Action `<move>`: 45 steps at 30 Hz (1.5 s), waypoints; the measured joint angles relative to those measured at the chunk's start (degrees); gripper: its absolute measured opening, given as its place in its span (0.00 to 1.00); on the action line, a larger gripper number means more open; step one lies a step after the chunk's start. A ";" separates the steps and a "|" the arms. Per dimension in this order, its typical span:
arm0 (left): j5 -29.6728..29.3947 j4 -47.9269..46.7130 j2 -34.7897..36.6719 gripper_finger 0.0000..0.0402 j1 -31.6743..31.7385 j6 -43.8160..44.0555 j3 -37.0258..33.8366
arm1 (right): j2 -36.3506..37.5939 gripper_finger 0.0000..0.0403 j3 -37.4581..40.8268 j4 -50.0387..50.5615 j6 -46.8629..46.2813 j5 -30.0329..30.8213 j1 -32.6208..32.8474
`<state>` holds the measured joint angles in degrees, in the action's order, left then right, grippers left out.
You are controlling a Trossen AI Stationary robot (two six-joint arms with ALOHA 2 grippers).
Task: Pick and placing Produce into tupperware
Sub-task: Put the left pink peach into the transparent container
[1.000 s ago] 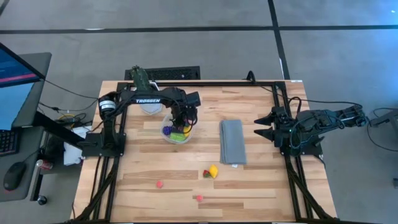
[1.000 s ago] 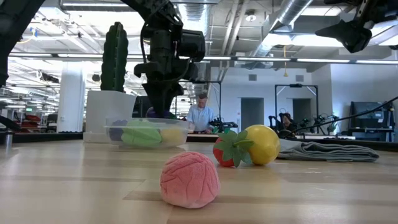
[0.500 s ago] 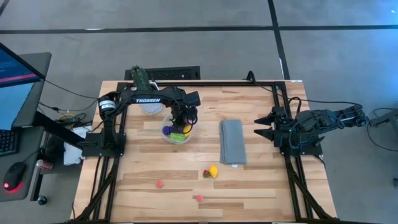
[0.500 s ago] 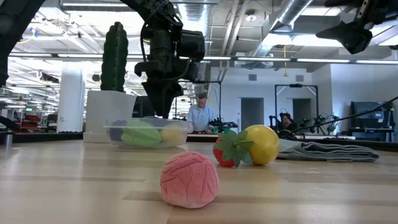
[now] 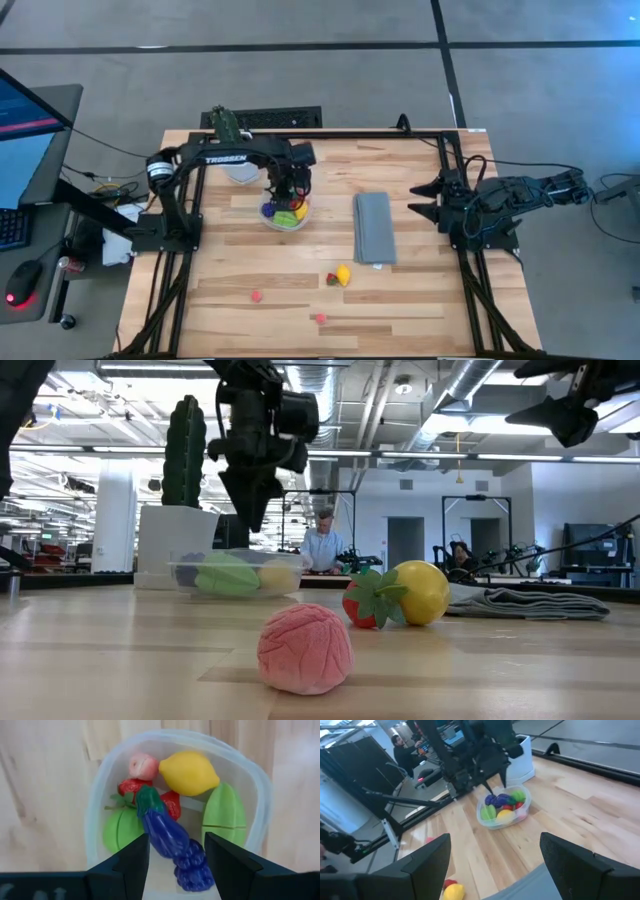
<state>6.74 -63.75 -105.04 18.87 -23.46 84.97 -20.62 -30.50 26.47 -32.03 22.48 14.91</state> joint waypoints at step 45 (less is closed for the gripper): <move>-24.41 -9.17 19.35 0.45 -41.58 47.35 0.00 | 0.00 0.81 0.00 -0.32 10.15 0.11 -8.69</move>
<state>-17.67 -72.92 -85.69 -22.70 23.88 84.97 -20.62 -30.50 26.15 -21.87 22.59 6.22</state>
